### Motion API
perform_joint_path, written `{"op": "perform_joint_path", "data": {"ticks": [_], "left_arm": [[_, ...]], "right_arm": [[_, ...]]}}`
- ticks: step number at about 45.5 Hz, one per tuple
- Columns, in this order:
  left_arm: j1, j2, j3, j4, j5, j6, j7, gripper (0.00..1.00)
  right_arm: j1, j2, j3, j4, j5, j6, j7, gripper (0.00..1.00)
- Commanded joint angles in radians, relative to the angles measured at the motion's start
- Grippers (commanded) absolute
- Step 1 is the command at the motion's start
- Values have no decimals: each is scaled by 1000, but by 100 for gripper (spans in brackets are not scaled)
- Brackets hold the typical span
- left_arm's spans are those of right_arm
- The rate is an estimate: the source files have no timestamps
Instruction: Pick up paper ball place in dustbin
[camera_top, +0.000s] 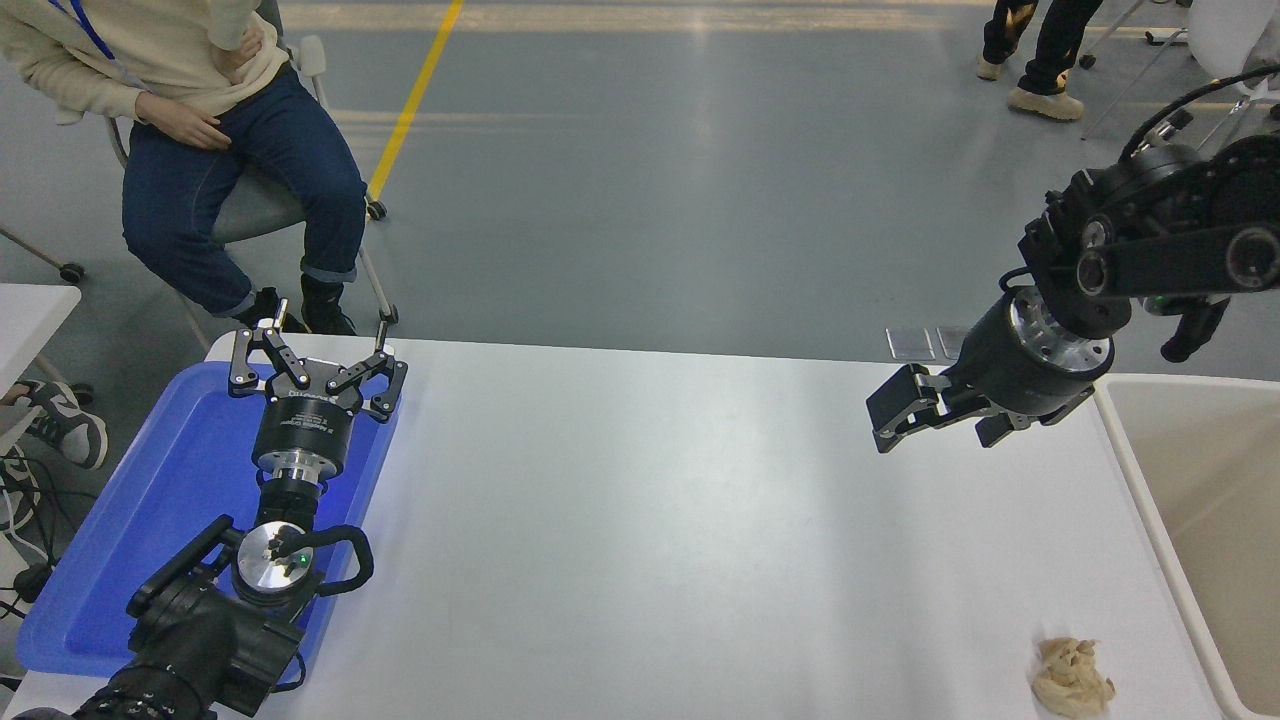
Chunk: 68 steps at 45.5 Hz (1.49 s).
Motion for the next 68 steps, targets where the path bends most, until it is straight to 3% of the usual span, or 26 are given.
{"op": "perform_joint_path", "data": {"ticks": [1,25,37,51,68], "left_arm": [[1,0,0,0,3,0,-1,100],[1,0,0,0,2,0,0,100],[1,0,0,0,0,2,0,100],[1,0,0,0,0,2,0,100],[1,0,0,0,2,2,0,100]], "right_arm": [[0,14,5,-1,2,-2,0,100],[1,8,12,0,2,-2,0,100],[37,-66,2,36,-12,9,2,100],[47,-287,-26,126,-147,5,2,100],[-164,-568,-3,143,-429,-64,3,100]]}}
